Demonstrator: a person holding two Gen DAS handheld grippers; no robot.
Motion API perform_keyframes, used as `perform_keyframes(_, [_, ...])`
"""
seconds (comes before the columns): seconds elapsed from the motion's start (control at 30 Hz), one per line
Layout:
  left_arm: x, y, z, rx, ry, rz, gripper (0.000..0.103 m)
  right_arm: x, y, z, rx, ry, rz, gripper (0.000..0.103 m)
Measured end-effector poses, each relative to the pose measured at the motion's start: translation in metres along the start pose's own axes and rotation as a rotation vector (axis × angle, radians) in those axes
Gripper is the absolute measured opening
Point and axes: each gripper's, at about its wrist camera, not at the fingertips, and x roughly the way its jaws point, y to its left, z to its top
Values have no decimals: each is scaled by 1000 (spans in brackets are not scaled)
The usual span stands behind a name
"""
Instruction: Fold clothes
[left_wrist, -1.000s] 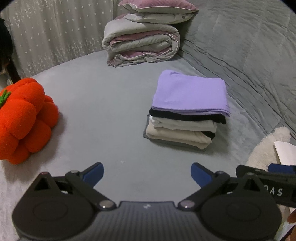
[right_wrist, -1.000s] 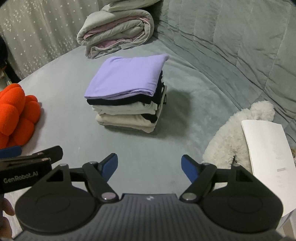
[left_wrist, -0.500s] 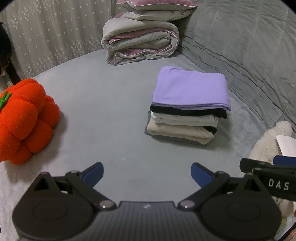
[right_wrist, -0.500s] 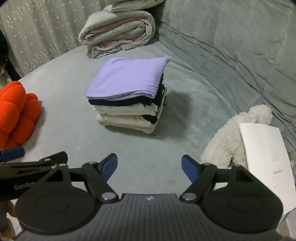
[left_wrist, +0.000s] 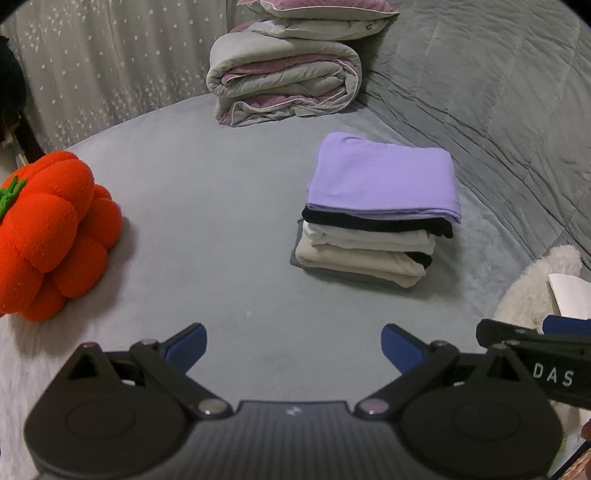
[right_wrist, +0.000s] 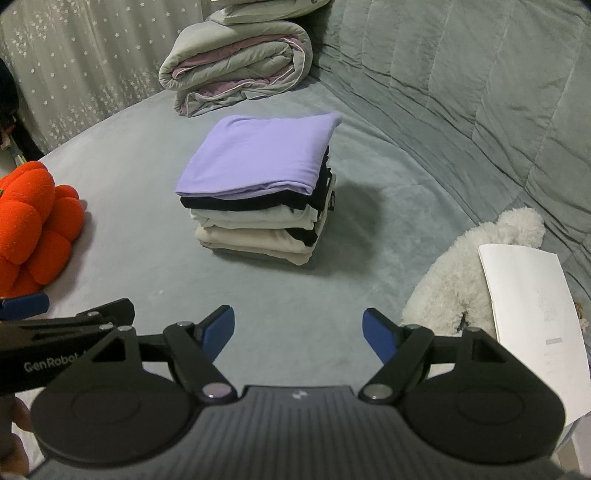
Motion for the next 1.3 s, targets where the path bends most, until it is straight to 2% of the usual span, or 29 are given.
perform_keyframes(0.2, [1,-3,1,13,21,27,101,-2,1,0,0,-3,-5,80])
perform_keyframes(0.4, [5,-2,-1,12,75,60,101,-4,0,0,-4,-3,-10,80])
perform_keyframes(0.53, [5,-1,-3,6,88,58,101,-6,0,0,-4,-5,-15,80])
perform_keyframes(1.0, [-9,7,-10,3,72,57,101,-17,7,-4,-14,-15,-14,80])
perform_keyframes(1.3, [-34,16,-25,-3,39,55,101,-39,15,-15,-23,-34,-11,80])
